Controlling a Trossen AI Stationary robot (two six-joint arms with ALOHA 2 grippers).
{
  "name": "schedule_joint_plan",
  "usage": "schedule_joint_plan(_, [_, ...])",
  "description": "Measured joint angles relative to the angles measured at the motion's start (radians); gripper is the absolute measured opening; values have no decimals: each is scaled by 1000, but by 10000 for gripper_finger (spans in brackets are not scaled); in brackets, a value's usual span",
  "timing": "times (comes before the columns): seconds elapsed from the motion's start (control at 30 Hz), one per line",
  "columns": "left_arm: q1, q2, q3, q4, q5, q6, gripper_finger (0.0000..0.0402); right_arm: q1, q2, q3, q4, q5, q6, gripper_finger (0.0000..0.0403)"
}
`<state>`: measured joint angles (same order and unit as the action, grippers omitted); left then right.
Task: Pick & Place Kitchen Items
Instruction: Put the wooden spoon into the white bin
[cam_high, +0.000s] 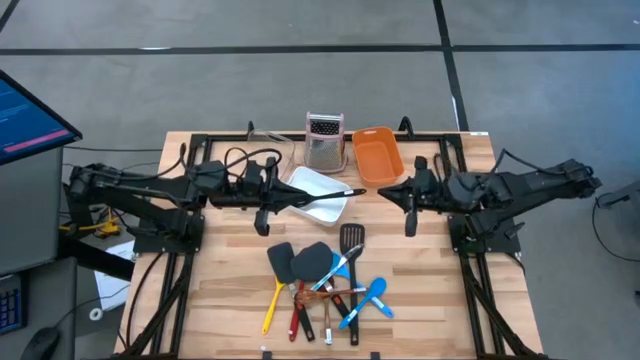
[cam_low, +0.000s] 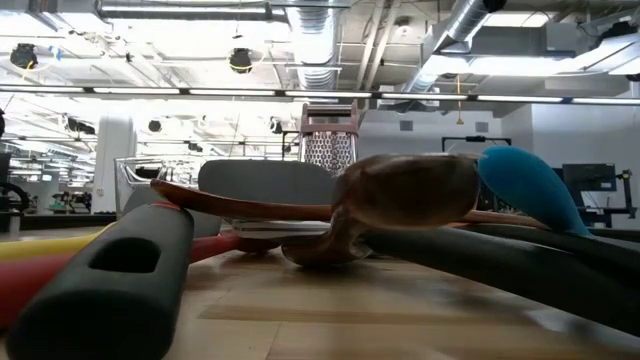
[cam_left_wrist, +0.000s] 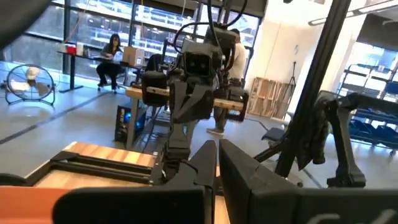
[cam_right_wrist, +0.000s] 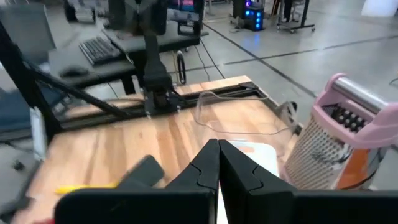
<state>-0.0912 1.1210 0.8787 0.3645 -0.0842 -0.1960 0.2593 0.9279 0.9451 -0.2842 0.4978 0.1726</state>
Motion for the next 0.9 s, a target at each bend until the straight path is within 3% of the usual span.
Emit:
schedule_joint_plan(0.23, [-131, 19, 0, 2, -214, 38, 4, -48, 36, 0, 20, 0, -49, 0])
schedule_joint_plan(0.43, [-225, 21, 0, 0, -238, 38, 4, -45, 51, 0, 75, 0, 1, 0])
schedule_joint_plan(0.67, [-283, 21, 0, -1, -266, 38, 4, 41, 52, 4, 110, 0, 5, 0])
schedule_joint_plan(0.9, [-331, 21, 0, -1, -266, 34, 4, 154, 164, 157, 44, 101, 44, 0])
